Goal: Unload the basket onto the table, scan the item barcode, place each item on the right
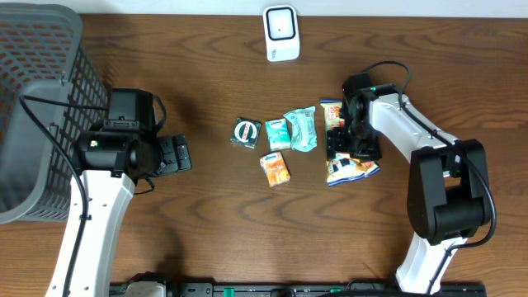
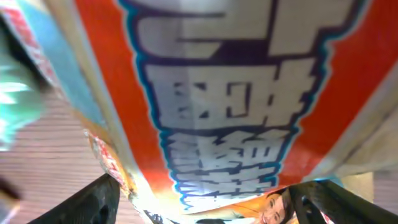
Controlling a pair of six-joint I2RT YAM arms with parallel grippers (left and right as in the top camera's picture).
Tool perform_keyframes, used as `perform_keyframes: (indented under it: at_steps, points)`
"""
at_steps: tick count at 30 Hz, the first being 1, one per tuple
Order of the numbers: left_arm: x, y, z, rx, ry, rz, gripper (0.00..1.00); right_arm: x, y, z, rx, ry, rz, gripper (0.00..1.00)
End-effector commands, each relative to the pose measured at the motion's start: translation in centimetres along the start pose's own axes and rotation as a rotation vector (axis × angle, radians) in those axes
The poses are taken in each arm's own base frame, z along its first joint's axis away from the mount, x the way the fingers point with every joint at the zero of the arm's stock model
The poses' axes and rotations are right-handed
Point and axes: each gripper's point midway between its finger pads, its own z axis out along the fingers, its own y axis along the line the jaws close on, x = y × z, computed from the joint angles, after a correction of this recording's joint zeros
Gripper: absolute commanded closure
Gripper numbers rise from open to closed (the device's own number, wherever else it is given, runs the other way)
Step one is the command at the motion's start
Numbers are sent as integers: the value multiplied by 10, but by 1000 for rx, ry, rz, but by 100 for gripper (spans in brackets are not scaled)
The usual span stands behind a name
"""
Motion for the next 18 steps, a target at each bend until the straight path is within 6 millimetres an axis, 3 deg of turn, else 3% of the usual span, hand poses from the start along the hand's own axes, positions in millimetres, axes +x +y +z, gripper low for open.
perform_keyframes:
  at_steps: [1,5,11,13,18]
  points:
    - [2,0,3,-7,10,-12,2,-8,24,-9,-129,-11,2,16]
    - [2,0,3,-7,10,-13,3,-20,28,-33,-116,-41,-8,13]
    - [2,0,3,-7,10,-12,2,-18,6,-71,42,-30,-6,15]
    - [2,0,3,-7,10,-12,2,-15,1,-73,71,-18,-4,23]
    - [2,0,3,-7,10,-12,2,1,-7,-60,103,43,-19,58]
